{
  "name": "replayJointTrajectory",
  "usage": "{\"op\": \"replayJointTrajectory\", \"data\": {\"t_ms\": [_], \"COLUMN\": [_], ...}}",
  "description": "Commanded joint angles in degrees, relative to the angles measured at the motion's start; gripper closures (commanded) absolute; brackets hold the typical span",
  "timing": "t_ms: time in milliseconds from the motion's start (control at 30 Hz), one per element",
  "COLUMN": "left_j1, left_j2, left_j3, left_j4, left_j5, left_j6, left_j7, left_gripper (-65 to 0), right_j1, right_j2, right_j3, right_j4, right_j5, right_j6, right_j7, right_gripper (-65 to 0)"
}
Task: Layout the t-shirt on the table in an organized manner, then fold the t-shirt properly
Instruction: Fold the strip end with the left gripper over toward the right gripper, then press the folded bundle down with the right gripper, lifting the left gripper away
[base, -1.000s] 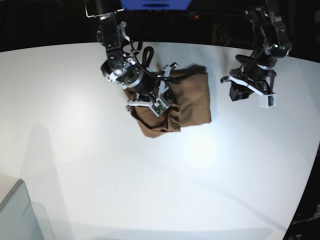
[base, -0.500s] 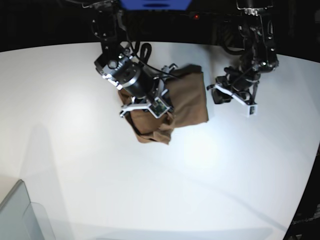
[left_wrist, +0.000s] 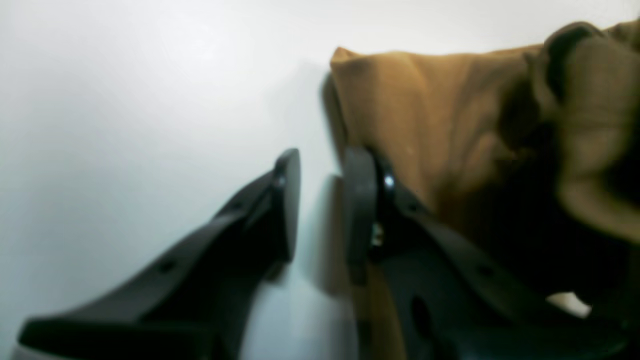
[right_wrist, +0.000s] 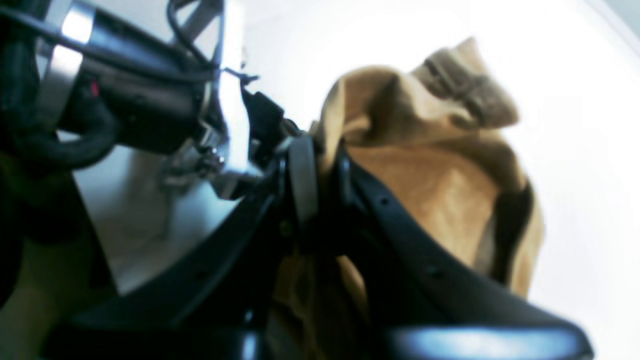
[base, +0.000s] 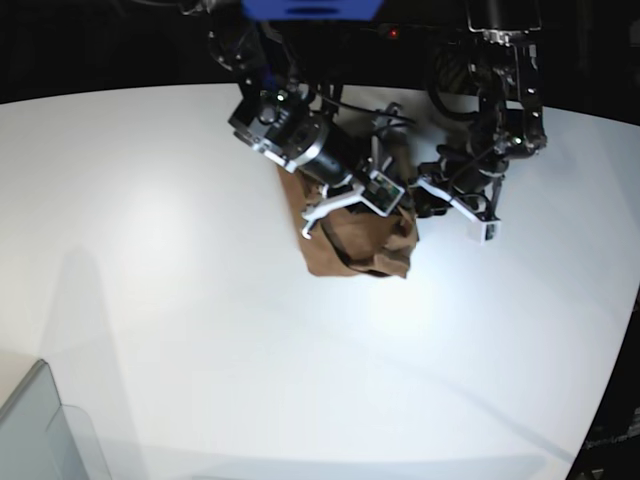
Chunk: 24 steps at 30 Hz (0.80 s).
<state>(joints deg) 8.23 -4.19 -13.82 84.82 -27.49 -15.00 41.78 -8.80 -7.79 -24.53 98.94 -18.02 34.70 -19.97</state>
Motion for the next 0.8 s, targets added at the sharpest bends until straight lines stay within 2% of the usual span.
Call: {"op": "replayJointTrajectory", "data": {"t_ms": [0, 167, 633, 700, 767], "left_j1": [0.0, 0.7, 4.6, 5.7, 7.0], "left_j2": [-0.3, -0.6, -4.4, -4.8, -5.3], "left_j3": [-0.2, -0.3, -0.4, -0.5, -0.5], "left_j4": [0.8, 0.9, 1.0, 2.7, 4.5], "left_j5": [0.2, 0.2, -0.3, -0.2, -0.2], "left_j6": [0.1, 0.1, 0.0, 0.0, 0.0], "left_j7": [0.5, 0.5, 0.0, -0.1, -0.1], "left_gripper": [-14.8, -14.8, -14.8, -14.8, -14.8], "right_j1": [1.2, 3.7, 9.1, 9.4, 9.4], "right_j2": [-0.8, -0.8, -0.8, -0.8, -0.8], "right_j3": [-0.6, -0.6, -0.1, -0.1, -0.2], "right_j4": [-0.3, -4.7, -13.4, -13.5, -13.5], "right_j5": [0.8, 0.8, 0.8, 0.8, 0.8], "right_j6": [0.1, 0.1, 0.1, 0.1, 0.1], "right_j7": [1.8, 1.8, 1.7, 1.7, 1.7], "right_gripper": [0.0, 0.0, 0.0, -4.4, -11.4]}}
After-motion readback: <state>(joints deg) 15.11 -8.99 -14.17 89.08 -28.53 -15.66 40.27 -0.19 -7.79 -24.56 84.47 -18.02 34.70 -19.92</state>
